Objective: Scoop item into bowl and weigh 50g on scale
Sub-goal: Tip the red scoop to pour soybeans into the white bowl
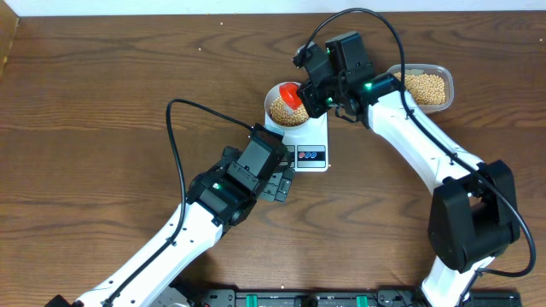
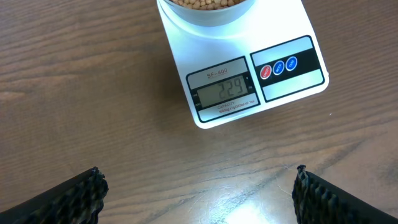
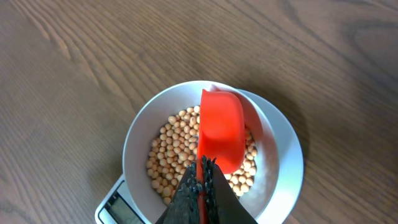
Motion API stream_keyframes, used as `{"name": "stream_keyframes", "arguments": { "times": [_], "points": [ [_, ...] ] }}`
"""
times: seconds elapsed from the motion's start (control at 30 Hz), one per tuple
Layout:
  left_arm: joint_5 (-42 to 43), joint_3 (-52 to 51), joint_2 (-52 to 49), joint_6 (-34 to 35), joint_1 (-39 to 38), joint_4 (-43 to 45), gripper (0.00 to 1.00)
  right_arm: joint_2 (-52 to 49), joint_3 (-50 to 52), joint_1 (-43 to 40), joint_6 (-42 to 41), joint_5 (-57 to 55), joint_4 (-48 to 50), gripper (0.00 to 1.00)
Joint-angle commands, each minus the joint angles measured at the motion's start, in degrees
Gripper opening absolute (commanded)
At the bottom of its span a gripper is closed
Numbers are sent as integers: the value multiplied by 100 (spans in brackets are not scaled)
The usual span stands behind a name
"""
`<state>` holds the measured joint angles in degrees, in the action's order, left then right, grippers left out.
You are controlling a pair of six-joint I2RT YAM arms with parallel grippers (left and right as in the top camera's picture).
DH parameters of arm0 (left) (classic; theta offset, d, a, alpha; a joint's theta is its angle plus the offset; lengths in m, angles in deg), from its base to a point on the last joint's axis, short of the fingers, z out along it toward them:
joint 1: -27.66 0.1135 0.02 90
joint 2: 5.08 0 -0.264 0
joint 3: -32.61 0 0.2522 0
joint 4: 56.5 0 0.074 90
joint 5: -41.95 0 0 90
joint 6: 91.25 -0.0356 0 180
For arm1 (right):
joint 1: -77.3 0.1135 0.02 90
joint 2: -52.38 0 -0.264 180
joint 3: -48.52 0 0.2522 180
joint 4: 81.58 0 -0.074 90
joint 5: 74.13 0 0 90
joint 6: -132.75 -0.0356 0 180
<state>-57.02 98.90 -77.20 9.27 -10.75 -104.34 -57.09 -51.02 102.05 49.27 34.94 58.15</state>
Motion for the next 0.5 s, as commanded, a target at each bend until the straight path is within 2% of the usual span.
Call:
{"name": "stream_keyframes", "arguments": {
  "times": [0.0,0.47],
  "points": [
    [-52,2,22,33,-2,-9,98,-37,-63,142,48,-74,-37,1],
    [-52,2,22,33,-2,-9,98,-37,-63,269,127,-70,-310,1]
  ]
}}
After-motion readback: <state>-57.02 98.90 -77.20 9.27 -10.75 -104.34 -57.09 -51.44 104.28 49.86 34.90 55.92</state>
